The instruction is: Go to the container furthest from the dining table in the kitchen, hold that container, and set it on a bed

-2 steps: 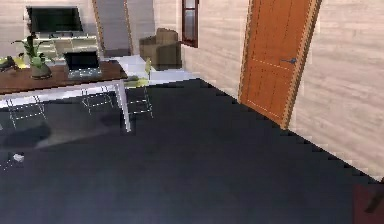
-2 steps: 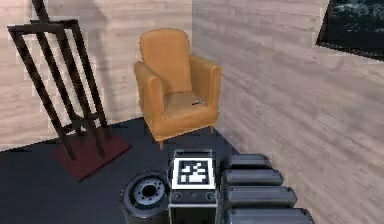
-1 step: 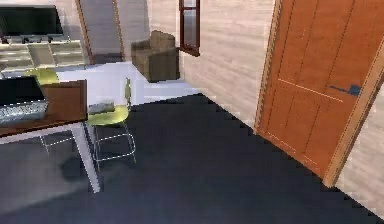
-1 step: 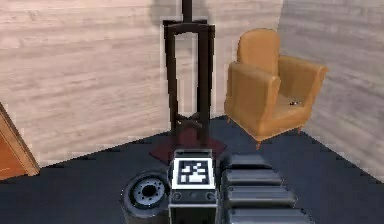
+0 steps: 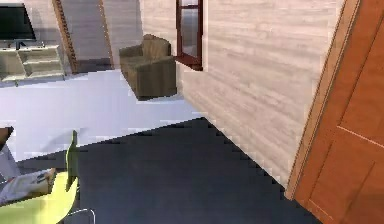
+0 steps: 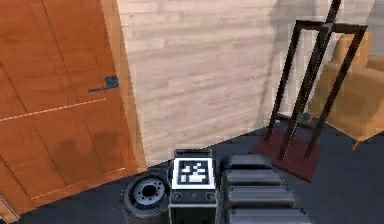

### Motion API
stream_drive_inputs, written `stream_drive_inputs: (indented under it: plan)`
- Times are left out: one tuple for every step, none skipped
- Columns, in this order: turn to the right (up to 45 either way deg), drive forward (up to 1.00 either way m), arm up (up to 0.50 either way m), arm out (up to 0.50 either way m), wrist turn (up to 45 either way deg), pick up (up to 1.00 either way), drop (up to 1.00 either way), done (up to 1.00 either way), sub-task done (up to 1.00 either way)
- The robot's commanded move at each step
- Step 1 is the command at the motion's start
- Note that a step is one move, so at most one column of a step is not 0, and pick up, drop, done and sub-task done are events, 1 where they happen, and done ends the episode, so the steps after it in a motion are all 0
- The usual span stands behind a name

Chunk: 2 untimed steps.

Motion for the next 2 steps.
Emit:
stream_drive_inputs:
  plan:
    - [0.0,0.6,0.0,0.0,0.0,0.0,0.0,0.0,0.0]
    - [-27.0,0.0,0.0,0.0,0.0,0.0,0.0,0.0,0.0]
